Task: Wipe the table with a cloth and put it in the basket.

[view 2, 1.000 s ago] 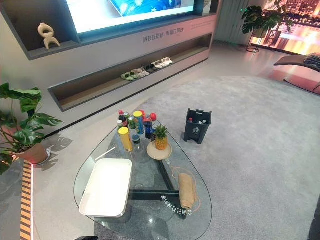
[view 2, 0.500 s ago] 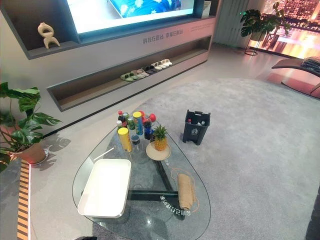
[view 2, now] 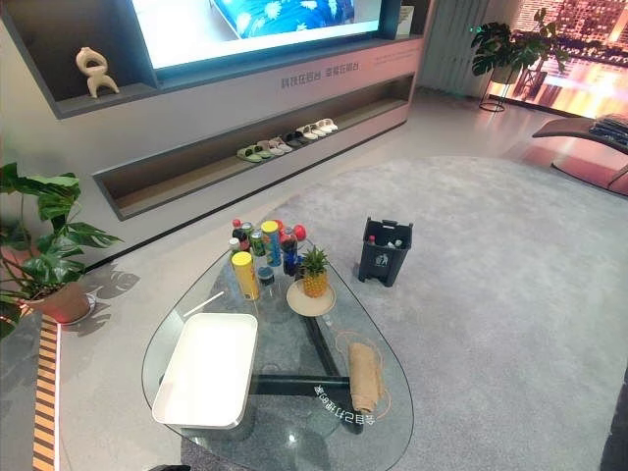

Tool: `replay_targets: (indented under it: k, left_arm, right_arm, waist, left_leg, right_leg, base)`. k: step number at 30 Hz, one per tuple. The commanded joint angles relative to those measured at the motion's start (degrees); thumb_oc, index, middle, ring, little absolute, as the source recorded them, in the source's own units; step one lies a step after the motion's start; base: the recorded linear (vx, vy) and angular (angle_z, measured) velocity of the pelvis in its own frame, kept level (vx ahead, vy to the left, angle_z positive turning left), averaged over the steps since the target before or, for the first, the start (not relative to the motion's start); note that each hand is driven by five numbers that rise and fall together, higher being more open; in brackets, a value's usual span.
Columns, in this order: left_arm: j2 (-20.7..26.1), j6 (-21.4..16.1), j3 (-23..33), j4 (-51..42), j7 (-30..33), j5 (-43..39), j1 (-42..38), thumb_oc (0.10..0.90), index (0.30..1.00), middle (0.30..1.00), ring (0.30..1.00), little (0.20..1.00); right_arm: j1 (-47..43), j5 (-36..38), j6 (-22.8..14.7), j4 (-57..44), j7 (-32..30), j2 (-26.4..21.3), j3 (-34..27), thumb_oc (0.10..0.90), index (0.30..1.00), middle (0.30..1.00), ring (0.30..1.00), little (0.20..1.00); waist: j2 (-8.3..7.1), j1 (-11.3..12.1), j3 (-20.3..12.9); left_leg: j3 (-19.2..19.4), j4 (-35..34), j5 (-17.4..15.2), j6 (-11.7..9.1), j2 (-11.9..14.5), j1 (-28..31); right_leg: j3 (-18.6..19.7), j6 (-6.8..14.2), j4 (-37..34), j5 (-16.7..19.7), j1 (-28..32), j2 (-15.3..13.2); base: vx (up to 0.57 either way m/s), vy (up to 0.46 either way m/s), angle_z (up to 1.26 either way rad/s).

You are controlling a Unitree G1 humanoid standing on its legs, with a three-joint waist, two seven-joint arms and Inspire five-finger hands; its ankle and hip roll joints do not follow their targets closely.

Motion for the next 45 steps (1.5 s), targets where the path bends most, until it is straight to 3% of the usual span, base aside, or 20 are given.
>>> replay_targets:
  k: [1,15,25,32,37,45]
  left_arm:
    - [-0.39,-0.14,-0.72,3.06,0.31,0.52,-4.94,0.8,0.9,0.9,0.9,0.9]
    - [1.62,-0.13,1.24,2.69,2.4,-1.34,-4.83,0.8,0.9,0.9,0.9,0.9]
    - [4.55,-0.38,3.11,2.25,3.5,-2.95,-5.46,0.8,0.9,0.9,0.9,0.9]
    - [4.55,-1.32,2.4,1.24,3.5,-4.64,-7.42,0.8,0.9,0.9,0.9,0.9]
    - [5.23,-0.35,0.57,0.4,4.32,-8.69,-13.89,0.8,0.9,0.9,0.9,0.9]
    - [7.67,-0.95,2.35,0.66,3.92,-14.73,-17.89,0.8,0.9,0.9,0.9,0.9]
  right_arm:
    - [-4.82,-0.62,0.33,3.67,-0.53,-0.12,0.21,0.8,0.9,0.9,0.9,0.9]
    - [-4.87,2.22,1.19,4.25,-1.41,-2.92,-2.78,0.8,0.9,0.9,0.9,0.9]
    - [-4.81,4.06,-0.23,5.85,-4.14,-6.35,-7.13,0.8,0.9,0.9,0.9,0.9]
    - [-6.83,5.4,-0.23,5.01,-5.35,-7.74,-7.49,0.8,0.9,0.9,0.9,0.9]
    - [-12.14,7.87,-0.16,3.95,-5.08,-9.94,-5.82,0.8,0.9,0.9,0.9,0.9]
    - [-14.69,10.26,-1.77,3.43,-5.65,-11.36,-4.78,0.8,0.9,0.9,0.9,0.9]
  waist:
    - [-0.65,0.94,2.93]
    - [-0.18,0.58,3.9]
    - [0.32,0.52,5.84]
    - [0.86,0.54,9.03]
    - [1.81,0.48,15.64]
    - [1.56,0.06,20.94]
  left_leg:
    - [0.2,0.35,-5.48,-0.66,-0.23,2.22]
    - [0.43,0.35,-4.92,-0.82,-0.07,1.56]
    - [0.23,0.35,-4.02,-0.74,-0.11,-1.03]
    - [-0.95,0.35,-3.19,-0.48,-0.51,-3.45]
    - [-2.29,3.29,-1.46,-0.27,-0.62,-9.84]
    - [-2.89,11.11,-2.16,0.28,-2.22,-19.16]
  right_leg:
    - [-0.64,2.55,0.6,0.75,-1.18,-2.62]
    - [-0.41,2.7,0.55,1.14,-1.93,-2.67]
    - [-0.11,2.78,0.41,1.96,-4.65,-2.65]
    - [0.16,2.23,1.88,1.84,-7.77,-2.36]
    - [0.89,0.64,7.97,0.59,-14.87,-1.81]
    - [1.0,-0.52,14.8,-0.38,-23.69,-1.84]
  base:
    - [0.0,0.0,0.0]
    - [0.01,0.001,0.0]
    - [0.0,-0.006,0.0]
    - [-0.07,0.005,0.01]
    - [-0.23,0.014,0.04]
    - [-0.1,-0.013,0.1]
